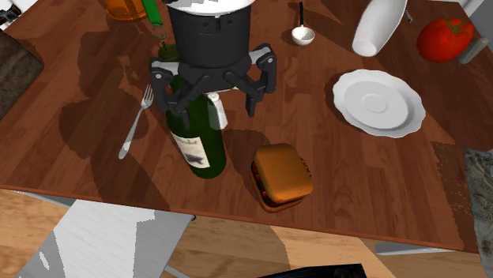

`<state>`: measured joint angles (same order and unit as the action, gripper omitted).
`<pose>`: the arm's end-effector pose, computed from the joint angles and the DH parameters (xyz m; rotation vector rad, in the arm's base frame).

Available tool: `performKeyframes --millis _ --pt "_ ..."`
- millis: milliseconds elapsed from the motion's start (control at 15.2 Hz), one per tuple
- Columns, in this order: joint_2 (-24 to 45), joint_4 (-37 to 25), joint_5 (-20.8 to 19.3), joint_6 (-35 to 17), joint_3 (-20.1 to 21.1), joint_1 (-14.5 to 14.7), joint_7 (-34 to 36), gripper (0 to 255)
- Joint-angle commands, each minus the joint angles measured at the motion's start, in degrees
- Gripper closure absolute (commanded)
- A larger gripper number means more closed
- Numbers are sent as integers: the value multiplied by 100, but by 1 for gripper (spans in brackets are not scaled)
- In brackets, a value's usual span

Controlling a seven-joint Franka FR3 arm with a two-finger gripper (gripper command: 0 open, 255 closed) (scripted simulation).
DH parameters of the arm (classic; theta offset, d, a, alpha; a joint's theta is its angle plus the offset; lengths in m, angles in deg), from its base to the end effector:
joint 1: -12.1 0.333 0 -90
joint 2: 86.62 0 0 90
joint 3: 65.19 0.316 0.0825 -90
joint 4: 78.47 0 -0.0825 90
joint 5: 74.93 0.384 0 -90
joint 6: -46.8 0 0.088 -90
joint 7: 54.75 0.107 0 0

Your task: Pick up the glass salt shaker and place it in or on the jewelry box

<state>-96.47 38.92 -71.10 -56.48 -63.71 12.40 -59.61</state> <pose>0.4977 0.0217 0.5083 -3.0739 -0.1501 0.1119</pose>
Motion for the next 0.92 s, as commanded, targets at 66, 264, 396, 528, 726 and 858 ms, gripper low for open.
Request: performKeyframes --millis 66,264,396,528,726,858 --pt "709 -483 -14 -160 -4 0 -86 0" --pt "1399 -1015 -29 -247 -4 1 -162 0" --pt "1867 -1413 -40 -270 -1 2 -208 0" --pt "2344 -1850 -53 -263 3 4 -250 0" --pt "3082 -2590 -76 -192 12 10 -307 0" --pt "3410 -2944 -87 -136 15 14 -329 0"
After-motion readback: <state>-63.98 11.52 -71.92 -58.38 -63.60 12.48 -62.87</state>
